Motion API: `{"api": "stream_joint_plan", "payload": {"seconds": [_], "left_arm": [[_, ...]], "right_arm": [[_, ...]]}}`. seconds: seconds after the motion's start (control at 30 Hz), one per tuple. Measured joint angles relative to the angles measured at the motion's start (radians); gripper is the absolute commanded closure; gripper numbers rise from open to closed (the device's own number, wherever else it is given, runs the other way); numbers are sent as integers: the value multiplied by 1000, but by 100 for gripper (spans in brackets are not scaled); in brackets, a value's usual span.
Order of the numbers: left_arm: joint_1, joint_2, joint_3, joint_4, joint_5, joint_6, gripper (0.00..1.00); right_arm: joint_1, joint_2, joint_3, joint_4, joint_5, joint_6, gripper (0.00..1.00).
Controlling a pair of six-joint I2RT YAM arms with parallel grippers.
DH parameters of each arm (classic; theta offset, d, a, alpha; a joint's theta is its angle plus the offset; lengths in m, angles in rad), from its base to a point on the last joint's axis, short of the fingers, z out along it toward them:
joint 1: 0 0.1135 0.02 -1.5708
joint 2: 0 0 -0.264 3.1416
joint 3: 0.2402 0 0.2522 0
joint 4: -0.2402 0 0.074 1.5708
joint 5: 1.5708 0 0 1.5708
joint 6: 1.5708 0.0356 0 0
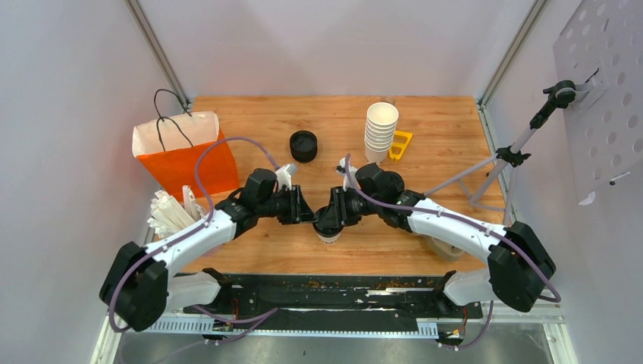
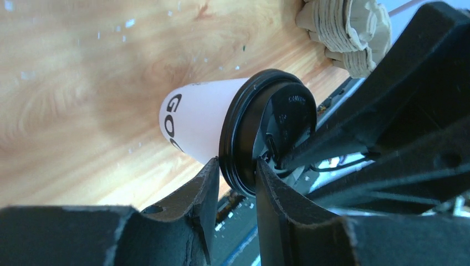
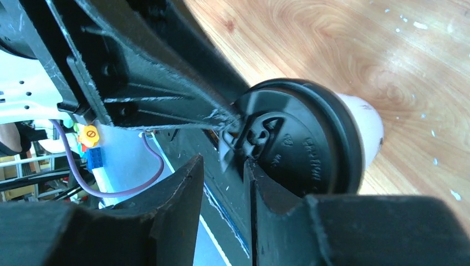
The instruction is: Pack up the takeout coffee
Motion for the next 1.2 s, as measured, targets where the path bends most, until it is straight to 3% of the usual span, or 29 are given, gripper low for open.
{"api": "stream_joint_plan", "payload": {"seconds": [0.23, 0.53, 0.87, 1.2], "left_arm": [[-7, 149, 144, -15, 18, 156, 59], [-7, 163, 188, -76, 6, 233, 56], [-7, 182, 199, -76, 21, 249, 57], [-7, 188, 199, -68, 31, 248, 57]], "right_arm": [[-6, -45, 97, -239, 55, -60, 60], [-95, -107, 128, -395, 93, -153, 60], [-217, -93, 134, -404, 19, -215, 57], [-240, -21, 124, -372, -74, -235, 61]]}}
